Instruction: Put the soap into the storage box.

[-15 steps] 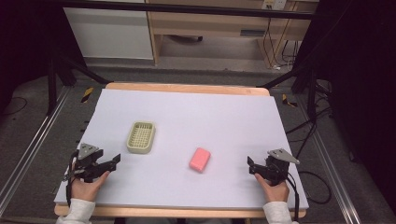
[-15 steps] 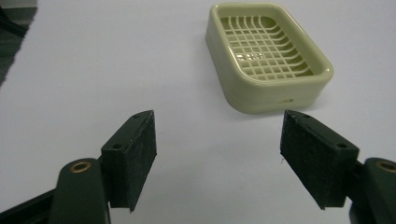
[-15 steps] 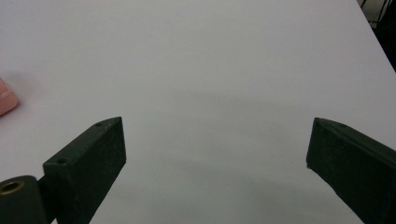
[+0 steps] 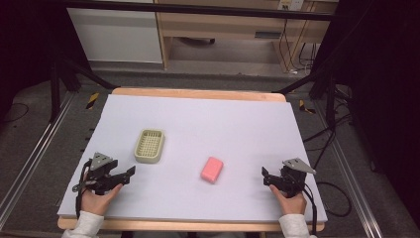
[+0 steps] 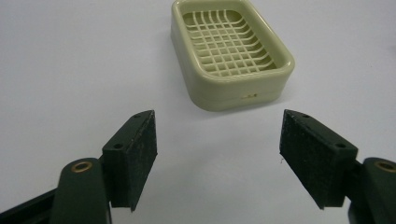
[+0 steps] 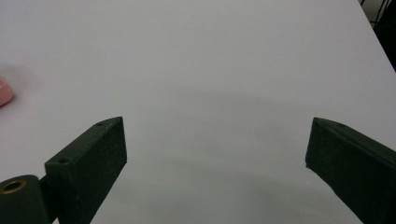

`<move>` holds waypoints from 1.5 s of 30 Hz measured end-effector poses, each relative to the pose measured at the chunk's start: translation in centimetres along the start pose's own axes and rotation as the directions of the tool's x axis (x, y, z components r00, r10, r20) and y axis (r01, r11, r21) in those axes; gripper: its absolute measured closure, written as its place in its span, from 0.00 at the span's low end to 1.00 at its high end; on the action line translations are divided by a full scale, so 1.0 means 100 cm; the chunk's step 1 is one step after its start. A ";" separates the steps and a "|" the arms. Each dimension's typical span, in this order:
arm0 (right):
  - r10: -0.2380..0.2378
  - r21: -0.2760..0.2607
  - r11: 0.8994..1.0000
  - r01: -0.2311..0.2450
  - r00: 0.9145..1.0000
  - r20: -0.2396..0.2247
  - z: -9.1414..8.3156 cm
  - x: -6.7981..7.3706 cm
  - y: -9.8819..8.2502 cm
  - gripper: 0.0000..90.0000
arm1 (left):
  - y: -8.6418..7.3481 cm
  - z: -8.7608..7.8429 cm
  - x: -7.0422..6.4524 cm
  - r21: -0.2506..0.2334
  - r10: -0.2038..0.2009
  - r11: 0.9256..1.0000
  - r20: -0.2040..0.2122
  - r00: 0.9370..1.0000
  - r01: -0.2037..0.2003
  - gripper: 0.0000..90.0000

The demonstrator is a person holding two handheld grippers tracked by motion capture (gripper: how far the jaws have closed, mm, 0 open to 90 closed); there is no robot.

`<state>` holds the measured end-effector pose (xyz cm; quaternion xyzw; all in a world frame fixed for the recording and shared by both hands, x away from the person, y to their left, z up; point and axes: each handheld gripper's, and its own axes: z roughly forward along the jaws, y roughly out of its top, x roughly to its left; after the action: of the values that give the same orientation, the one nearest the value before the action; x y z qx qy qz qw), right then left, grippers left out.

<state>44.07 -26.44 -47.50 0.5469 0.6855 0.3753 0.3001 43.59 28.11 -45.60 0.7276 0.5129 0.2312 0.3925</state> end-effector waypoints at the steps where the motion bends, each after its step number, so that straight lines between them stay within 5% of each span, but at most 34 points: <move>1: 0.000 0.001 1.000 0.000 1.000 0.000 0.000 0.000 0.000 0.06 | 0.000 0.000 -0.001 0.002 0.008 1.000 0.002 1.000 -0.008 0.30; 45: 0.001 -0.022 1.000 -0.001 1.000 0.011 -0.003 0.000 0.001 0.06 | 0.020 0.004 -0.044 -0.012 0.081 0.997 0.099 0.992 -0.081 0.29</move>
<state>43.89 -26.45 -47.21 0.5461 0.6795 0.3800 0.3094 43.41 23.51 -43.91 0.7567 0.4619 0.2127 0.4107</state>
